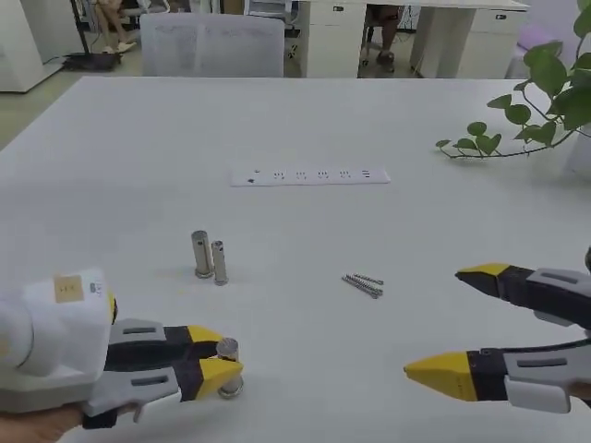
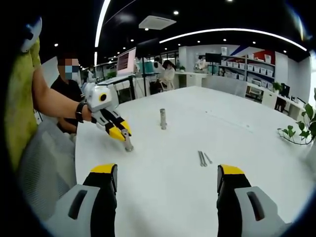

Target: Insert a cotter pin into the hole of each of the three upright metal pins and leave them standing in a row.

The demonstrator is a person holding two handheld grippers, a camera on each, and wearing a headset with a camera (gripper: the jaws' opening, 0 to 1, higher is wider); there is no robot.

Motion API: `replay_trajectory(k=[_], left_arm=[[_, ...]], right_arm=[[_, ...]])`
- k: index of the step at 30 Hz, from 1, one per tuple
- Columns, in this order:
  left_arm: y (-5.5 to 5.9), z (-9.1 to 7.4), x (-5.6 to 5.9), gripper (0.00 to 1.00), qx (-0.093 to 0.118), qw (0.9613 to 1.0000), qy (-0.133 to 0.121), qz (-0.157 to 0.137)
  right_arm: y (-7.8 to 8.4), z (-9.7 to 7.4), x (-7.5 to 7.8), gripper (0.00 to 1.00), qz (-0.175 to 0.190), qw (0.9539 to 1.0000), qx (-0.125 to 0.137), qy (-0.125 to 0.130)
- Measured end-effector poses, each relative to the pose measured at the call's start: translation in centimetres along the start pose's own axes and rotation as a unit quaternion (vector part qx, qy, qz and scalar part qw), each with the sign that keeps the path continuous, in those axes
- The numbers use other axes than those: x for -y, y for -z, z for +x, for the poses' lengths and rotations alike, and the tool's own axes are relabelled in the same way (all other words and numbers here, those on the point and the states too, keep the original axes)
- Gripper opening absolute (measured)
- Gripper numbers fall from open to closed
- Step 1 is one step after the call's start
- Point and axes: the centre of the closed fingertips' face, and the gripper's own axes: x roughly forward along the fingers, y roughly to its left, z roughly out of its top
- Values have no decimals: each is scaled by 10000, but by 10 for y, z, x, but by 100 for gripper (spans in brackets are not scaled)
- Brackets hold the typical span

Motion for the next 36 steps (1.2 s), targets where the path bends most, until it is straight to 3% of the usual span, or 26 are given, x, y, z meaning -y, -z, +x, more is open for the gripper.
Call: replay_trajectory(k=[3,24,31,36], left_arm=[[2,1,2,9,-52,10000,-1,68],[1,1,2,12,237,9996,43,141],[-6,-1,0,20,334,9994,16,107],[-7,-4,1,29,289,9996,-9,29]], right_arm=[[0,1,-1,85,-9,10000,-5,-12],[1,3,-4,85,-22,10000,-20,-61],[-1,4,-5,85,-39,10000,-7,-76],[-2,3,-4,85,-43,10000,-3,-72]])
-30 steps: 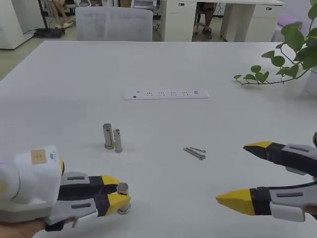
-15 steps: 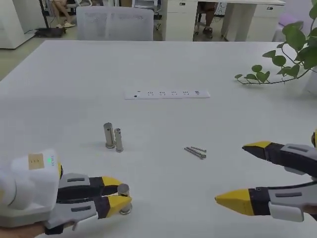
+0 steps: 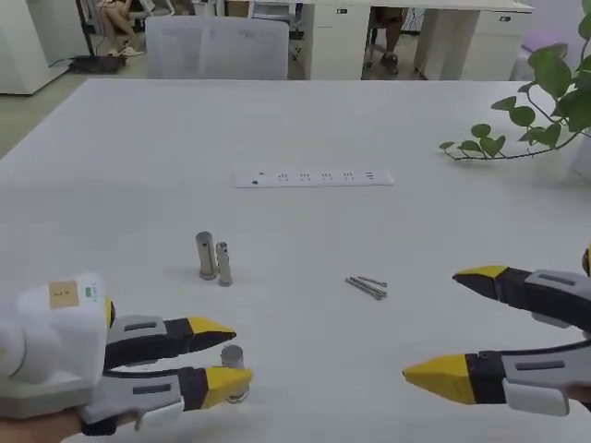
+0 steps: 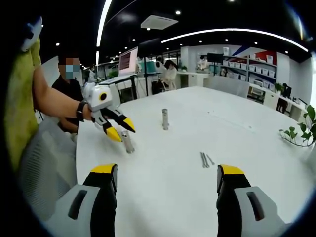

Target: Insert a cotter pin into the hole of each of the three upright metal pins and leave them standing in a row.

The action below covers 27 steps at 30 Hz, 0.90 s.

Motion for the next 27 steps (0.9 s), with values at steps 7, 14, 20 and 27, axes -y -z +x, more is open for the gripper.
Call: replay_trajectory(k=[7,14,20,27], left_arm=[[-15,-7,-3,52,162,9992,-218,-277],[-35,-18,-2,63,352,9982,-343,-337],[-41,-24,0,68,385,9978,-417,-343],[-37,-24,4,70,255,9982,-447,-318]], right_arm=[[-2,0,0,84,-22,10000,1,-11],[-5,0,1,83,-38,10000,0,-4],[-6,1,2,83,-67,10000,-36,-5],[-11,4,8,79,-123,9998,-119,33]])
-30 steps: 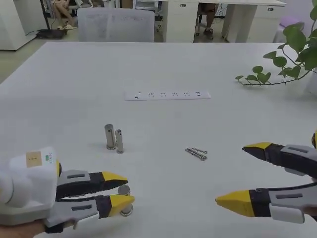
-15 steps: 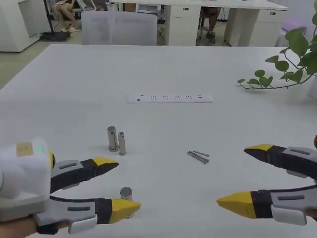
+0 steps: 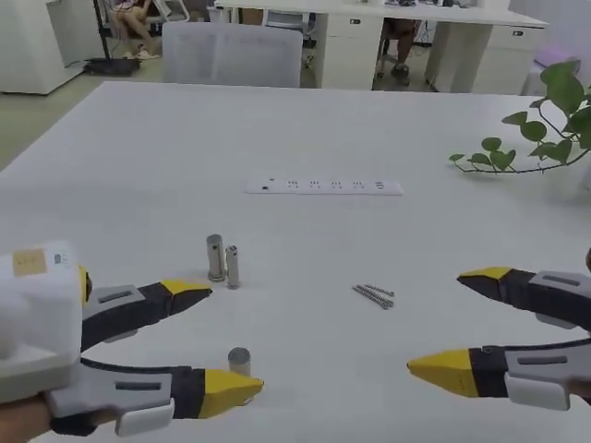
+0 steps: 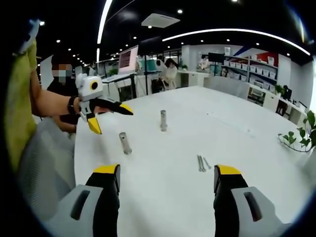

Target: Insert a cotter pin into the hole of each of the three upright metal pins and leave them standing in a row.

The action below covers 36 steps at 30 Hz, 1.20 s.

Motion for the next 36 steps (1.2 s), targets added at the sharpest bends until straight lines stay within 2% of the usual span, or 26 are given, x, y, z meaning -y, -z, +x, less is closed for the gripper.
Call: replay_trajectory(k=[12,20,24,36], left_arm=[[-5,-8,6,69,52,10000,-55,-7],[-10,-17,8,67,147,9998,-163,-22],[-10,-21,10,66,177,9997,-183,-63],[-7,-27,10,64,220,9993,-271,-126]], right_arm=[[-12,22,20,68,-220,9991,-368,7],[-10,42,36,58,-235,9974,-681,-34],[-4,52,42,57,-283,9956,-897,-25],[24,78,54,42,-200,9871,-1585,-112]])
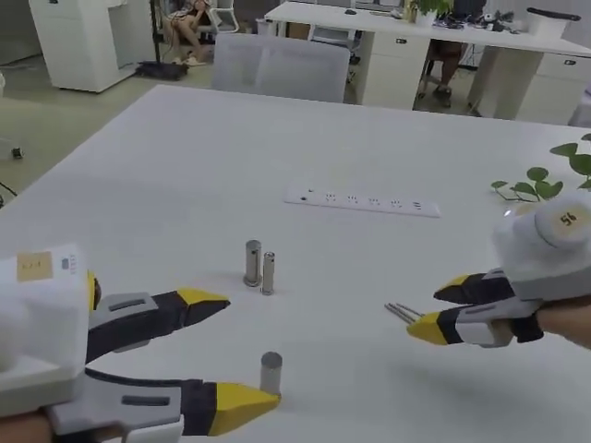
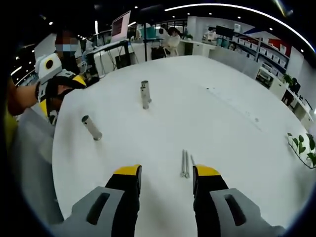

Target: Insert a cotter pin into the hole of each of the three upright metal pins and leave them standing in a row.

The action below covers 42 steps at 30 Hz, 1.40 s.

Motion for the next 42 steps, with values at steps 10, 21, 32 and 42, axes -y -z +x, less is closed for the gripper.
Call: replay_trajectory(k=[10,21,32,42], left_arm=[[0,-1,-3,60,40,10000,-45,-15],[-1,-1,-4,59,71,9999,-65,-45],[0,-4,-5,57,106,9999,-87,-80],[-2,-5,-6,56,123,9998,-95,-92]], right_arm=[[2,15,7,29,-114,9994,-336,-1],[13,31,11,23,-148,9972,-737,-1],[19,37,9,21,-27,9955,-947,-48],[23,40,10,21,-2,9944,-1050,-63]])
